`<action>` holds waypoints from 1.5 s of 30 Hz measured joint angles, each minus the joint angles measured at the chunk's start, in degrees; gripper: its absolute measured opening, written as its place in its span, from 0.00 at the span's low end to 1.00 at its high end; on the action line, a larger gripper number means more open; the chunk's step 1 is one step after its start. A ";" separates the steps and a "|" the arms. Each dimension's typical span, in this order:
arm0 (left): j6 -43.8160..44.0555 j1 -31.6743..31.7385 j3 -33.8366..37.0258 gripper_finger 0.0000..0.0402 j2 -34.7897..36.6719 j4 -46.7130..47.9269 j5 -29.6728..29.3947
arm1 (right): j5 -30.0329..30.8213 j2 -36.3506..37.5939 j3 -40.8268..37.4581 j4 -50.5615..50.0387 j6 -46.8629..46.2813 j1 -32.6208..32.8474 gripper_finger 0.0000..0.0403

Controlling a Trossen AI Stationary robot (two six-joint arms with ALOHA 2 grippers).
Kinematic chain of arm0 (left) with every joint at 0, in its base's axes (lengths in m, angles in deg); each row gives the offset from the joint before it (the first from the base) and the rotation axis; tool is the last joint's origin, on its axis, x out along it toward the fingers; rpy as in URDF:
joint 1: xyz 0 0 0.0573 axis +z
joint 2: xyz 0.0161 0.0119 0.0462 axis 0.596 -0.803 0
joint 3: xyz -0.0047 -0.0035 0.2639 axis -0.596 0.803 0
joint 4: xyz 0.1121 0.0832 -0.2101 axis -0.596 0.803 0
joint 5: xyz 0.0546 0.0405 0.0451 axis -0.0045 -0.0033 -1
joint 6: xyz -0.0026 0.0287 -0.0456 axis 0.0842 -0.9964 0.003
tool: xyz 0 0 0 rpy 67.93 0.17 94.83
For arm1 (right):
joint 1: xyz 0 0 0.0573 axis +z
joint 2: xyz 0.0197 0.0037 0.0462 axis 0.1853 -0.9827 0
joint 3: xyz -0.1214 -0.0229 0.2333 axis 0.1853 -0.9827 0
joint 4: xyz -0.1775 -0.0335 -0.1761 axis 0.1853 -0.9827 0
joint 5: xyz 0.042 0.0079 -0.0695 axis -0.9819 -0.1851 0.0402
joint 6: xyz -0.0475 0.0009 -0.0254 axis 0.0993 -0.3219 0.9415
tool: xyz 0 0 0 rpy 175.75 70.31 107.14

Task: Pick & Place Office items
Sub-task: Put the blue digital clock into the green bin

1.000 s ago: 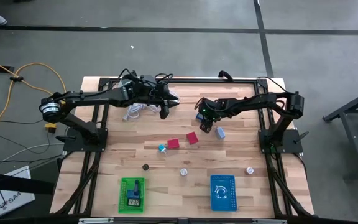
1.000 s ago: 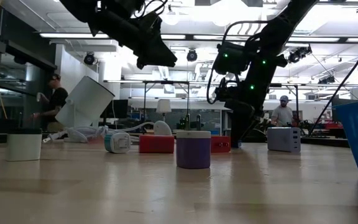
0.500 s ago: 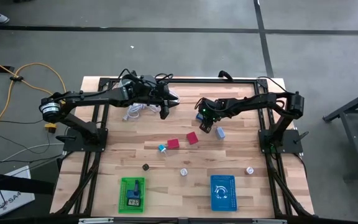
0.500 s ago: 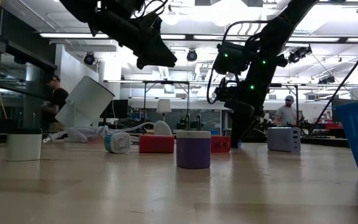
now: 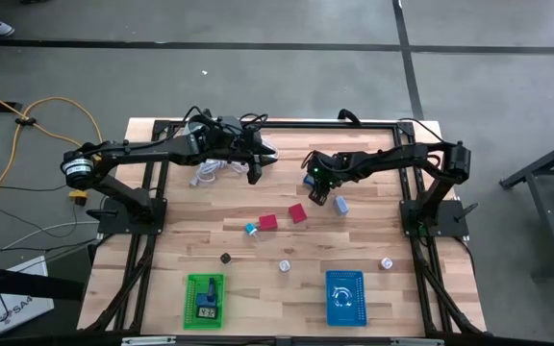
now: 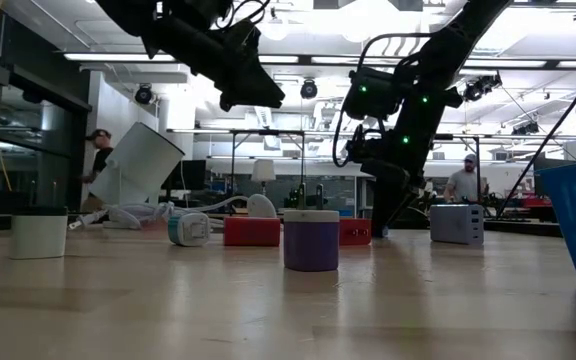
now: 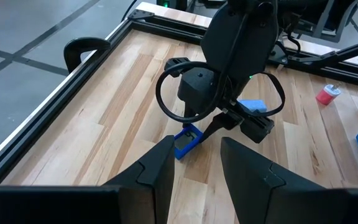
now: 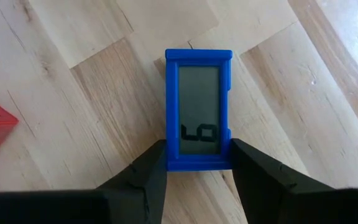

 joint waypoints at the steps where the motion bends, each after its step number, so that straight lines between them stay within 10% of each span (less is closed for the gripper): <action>1: -0.01 0.00 0.00 0.32 0.00 -0.01 0.00 | 0.01 0.00 0.00 0.00 0.04 -0.01 0.37; 26: 0.00 0.00 0.00 0.32 0.00 -0.02 0.00 | -4.69 4.44 -0.02 2.38 4.66 0.06 0.36; 45: -0.02 0.00 0.00 0.32 0.00 -0.02 -0.02 | -21.05 7.96 0.00 13.34 7.69 4.36 0.36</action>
